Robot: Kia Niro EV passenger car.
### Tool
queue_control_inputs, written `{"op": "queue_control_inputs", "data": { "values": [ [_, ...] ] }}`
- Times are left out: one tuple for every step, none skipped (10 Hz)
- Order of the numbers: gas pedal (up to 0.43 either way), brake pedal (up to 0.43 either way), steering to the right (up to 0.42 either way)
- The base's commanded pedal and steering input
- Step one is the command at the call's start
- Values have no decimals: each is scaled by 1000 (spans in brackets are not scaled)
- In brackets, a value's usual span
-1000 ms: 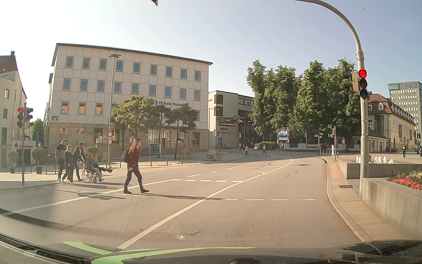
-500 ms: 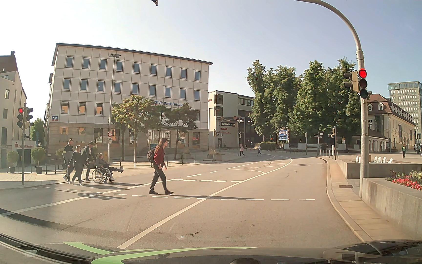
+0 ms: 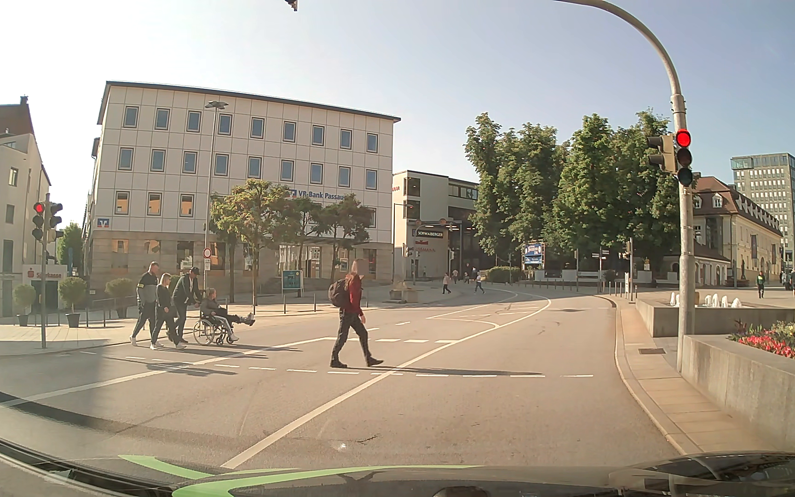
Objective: Follow the waypoints while adhering to traffic rules and regulations
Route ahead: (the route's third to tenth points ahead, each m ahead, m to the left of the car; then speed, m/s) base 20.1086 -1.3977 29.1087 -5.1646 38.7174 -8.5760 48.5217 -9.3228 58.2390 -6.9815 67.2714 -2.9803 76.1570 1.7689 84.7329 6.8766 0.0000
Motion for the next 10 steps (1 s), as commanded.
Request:
{"op": "queue_control_inputs", "data": {
  "values": [
    [0, 262, 141],
    [0, 262, 141],
    [0, 262, 141],
    [0, 262, 141],
    [0, 262, 141],
    [0, 262, 141],
    [0, 262, 141],
    [0, 262, 141],
    [0, 268, 141],
    [0, 262, 141]
  ]
}}
